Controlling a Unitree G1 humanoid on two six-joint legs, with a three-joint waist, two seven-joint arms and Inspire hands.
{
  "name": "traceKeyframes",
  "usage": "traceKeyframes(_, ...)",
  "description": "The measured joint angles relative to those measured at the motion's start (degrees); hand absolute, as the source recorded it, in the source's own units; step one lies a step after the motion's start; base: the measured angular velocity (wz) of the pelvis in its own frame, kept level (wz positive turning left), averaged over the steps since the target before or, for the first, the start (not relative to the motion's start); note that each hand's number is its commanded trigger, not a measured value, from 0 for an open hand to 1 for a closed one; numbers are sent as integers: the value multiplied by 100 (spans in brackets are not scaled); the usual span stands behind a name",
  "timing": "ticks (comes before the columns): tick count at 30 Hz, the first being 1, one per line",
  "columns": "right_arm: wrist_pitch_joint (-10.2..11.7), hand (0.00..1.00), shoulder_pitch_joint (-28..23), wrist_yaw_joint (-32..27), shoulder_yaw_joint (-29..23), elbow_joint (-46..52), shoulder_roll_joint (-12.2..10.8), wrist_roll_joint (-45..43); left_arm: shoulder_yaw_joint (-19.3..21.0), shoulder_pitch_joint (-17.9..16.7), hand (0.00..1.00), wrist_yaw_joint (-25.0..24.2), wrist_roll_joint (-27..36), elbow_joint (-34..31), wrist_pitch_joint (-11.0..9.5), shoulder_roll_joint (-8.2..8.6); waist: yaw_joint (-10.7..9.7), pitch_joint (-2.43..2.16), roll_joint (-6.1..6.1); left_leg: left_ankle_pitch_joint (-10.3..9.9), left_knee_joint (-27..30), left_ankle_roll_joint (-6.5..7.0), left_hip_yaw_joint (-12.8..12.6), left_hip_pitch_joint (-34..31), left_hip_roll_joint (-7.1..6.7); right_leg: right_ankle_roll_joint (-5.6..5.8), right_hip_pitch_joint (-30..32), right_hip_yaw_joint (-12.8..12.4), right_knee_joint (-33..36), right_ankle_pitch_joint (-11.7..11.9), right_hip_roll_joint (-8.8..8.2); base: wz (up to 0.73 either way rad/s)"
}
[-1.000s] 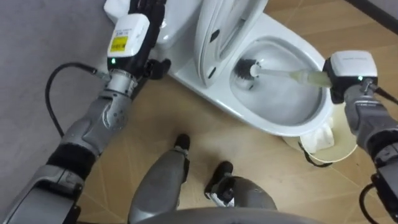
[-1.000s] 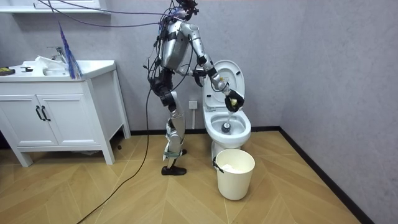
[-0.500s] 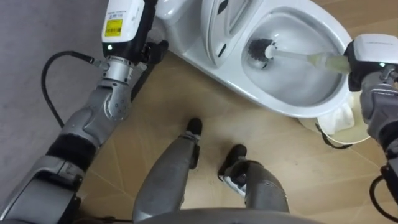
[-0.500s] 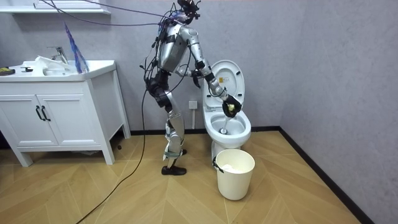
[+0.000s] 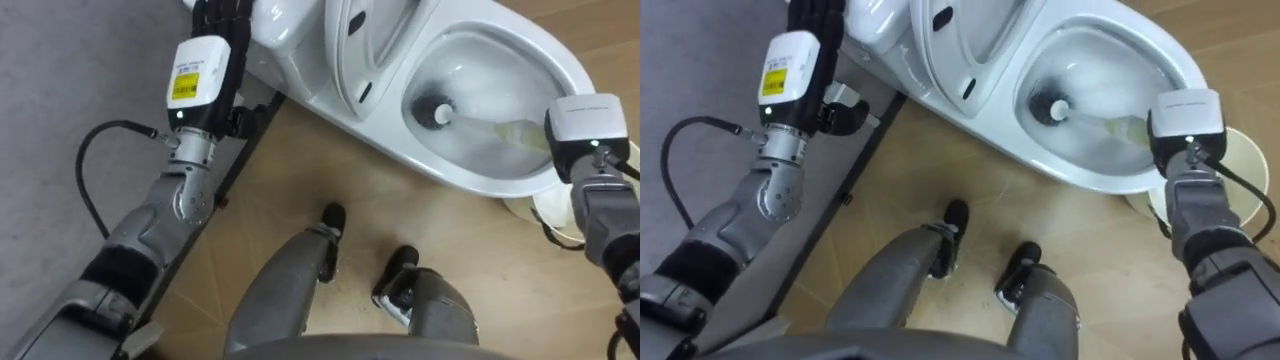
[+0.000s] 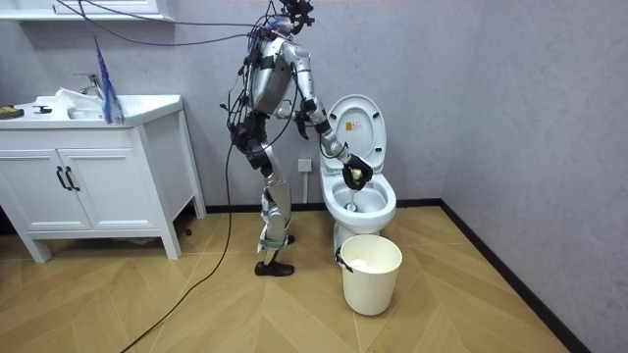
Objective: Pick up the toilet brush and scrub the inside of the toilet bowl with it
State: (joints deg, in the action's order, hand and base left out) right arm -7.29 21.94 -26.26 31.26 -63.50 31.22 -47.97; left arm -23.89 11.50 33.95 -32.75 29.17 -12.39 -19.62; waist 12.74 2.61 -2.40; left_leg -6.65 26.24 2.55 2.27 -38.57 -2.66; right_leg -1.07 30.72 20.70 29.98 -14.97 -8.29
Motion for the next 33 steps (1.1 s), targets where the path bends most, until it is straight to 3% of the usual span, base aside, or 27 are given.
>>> traceKeyframes(2,126,100,117,-40,0,-122,-19,477,-21,22,0,84,188,-2,3,4,10,23,38,13,-9,-5,-47,-20,6,-20,74,-24,71,-15,-71,-4)
traceKeyframes(5,314,100,420,-84,-132,-413,-16,1093,-93,30,0,216,306,-52,75,-5,-138,57,94,74,-55,22,-88,-84,-79,-2,262,-77,300,-104,-185,7)
traceKeyframes(6,371,100,528,-101,-322,-415,-19,1356,-91,26,0,309,305,-139,138,-8,-173,87,143,96,-40,26,-93,-142,-110,-4,373,-115,406,-135,-255,0)
traceKeyframes(11,373,100,1102,-126,-614,-631,18,1572,19,24,0,423,294,-351,261,-126,-235,201,402,108,66,25,-227,-285,-115,-28,653,-275,669,-206,-319,-6)
traceKeyframes(13,364,100,1113,-130,-616,-624,7,1546,42,77,0,399,276,-381,359,-128,-293,193,463,112,116,23,-239,-282,-107,-32,626,-272,662,-222,-308,4)
traceKeyframes(18,283,100,757,-135,-505,-294,-111,1210,-4,141,0,315,289,-318,456,-104,-306,188,414,109,192,22,-152,-279,-91,-34,523,-166,627,-203,-254,5)
traceKeyframes(20,157,100,633,-69,-432,-172,-355,842,-11,149,0,313,270,-253,483,-81,-285,175,314,105,190,15,-134,-272,-23,-37,451,-154,468,-142,-160,-5)
traceKeyframes(22,-183,100,339,-6,-368,55,-594,529,-1,127,0,276,266,-178,538,95,-225,141,96,116,93,16,-130,-175,14,-21,321,-156,252,-32,-55,-12)
traceKeyframes(25,-526,100,-13,193,-414,602,-649,466,66,-83,0,271,277,-134,578,148,-254,18,-97,114,-18,27,-197,-106,17,-18,288,-180,144,34,-49,-15)
traceKeyframes(26,-598,100,-159,295,-412,854,-655,468,65,-196,0,296,329,-137,581,167,-305,-6,-132,119,-77,20,-202,-49,18,-21,230,-177,61,51,-19,-11)
traceKeyframes(30,-793,100,-791,461,-456,1822,-650,285,214,-378,0,431,350,-171,579,224,-359,-15,-137,105,-182,-28,-225,96,100,-53,47,-193,-141,74,104,-4)
traceKeyframes(33,-888,100,-949,593,-462,2149,-657,113,348,-492,0,585,366,-169,579,303,-450,-16,-135,100,-182,-43,-237,114,118,-79,17,-207,-174,69,138,-5)
